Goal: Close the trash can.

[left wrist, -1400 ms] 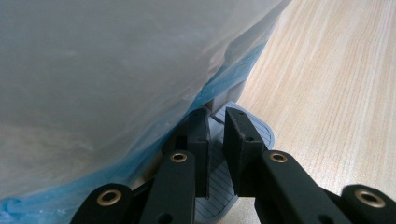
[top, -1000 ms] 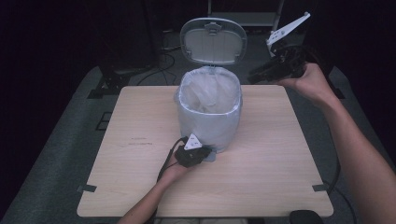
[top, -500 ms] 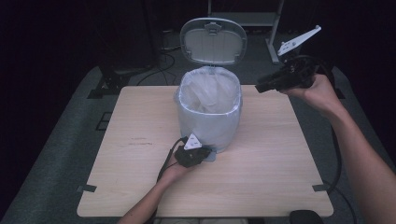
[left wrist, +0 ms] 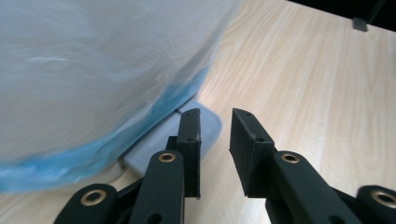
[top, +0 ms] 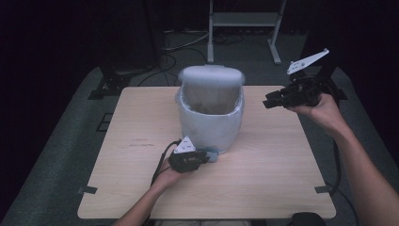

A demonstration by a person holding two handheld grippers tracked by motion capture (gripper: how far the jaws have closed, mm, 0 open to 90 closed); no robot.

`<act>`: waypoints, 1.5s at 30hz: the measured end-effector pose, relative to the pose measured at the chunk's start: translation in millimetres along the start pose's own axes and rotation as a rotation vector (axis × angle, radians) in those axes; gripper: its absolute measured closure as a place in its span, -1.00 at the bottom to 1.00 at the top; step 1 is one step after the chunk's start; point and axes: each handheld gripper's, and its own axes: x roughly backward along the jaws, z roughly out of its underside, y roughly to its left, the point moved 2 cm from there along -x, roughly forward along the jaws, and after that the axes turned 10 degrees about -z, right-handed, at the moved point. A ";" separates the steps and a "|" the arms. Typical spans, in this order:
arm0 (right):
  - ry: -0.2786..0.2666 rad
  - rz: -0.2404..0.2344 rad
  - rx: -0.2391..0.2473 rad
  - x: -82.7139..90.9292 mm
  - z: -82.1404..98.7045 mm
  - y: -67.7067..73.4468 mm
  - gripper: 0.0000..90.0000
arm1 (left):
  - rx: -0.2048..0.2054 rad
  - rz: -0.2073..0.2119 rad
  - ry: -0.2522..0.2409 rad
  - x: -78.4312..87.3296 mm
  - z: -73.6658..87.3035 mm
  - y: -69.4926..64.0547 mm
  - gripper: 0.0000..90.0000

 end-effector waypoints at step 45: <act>-0.117 0.072 -0.183 -26.4 127.4 -13.0 0.06 | 0.087 -0.170 -0.035 73.6 23.7 59.8 -0.07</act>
